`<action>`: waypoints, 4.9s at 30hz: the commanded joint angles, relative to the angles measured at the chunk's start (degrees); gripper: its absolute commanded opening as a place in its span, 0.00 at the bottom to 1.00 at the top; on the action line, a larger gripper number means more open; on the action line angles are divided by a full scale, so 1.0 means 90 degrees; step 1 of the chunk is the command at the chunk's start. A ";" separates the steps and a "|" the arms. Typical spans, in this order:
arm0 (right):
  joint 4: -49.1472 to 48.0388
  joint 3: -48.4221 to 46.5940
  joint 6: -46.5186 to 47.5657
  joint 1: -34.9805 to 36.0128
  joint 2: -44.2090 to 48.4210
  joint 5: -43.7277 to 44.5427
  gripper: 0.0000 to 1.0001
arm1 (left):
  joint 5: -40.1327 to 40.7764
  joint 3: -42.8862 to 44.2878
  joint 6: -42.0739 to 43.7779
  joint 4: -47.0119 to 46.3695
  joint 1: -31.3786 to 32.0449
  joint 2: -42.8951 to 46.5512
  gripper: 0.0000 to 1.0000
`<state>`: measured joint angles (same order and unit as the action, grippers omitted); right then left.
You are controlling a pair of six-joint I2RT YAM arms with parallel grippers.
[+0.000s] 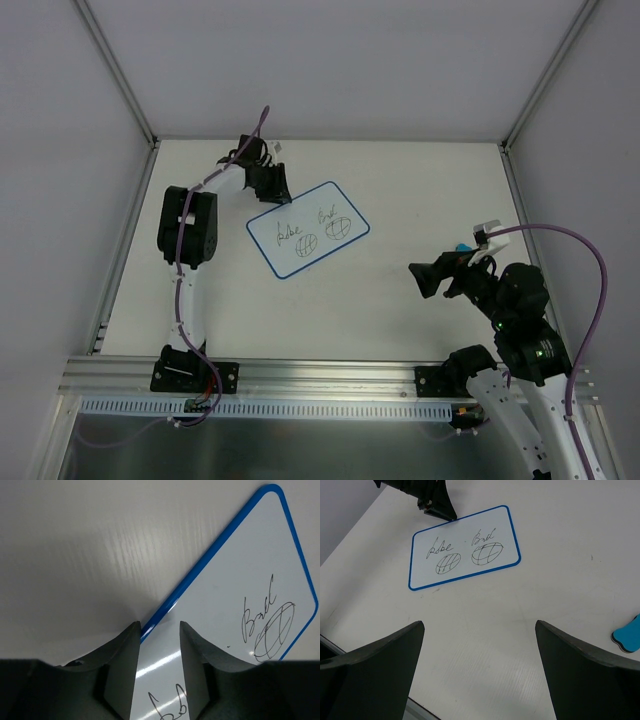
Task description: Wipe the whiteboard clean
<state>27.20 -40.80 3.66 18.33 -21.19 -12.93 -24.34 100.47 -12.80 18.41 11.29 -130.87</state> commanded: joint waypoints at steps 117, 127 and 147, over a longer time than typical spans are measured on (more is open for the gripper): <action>-0.0171 -0.4686 -0.0544 0.1782 -1.0448 0.1739 0.00 | 0.2626 -0.4757 -0.1879 0.0347 0.2984 0.2685 0.00; 0.0220 -0.4481 -0.0182 0.2338 -1.0448 0.1896 0.00 | 0.2587 -0.4601 -0.1996 0.0347 0.2984 0.2539 0.00; 0.0855 -0.3719 -0.1071 0.1139 -0.9833 0.3556 0.00 | 0.2665 -0.4698 -0.2191 0.0347 0.2974 0.2598 0.00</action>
<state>28.32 -76.88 -4.34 32.64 -110.39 14.52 -2.04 61.52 -32.34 15.49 37.15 -103.09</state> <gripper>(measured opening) 0.157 0.055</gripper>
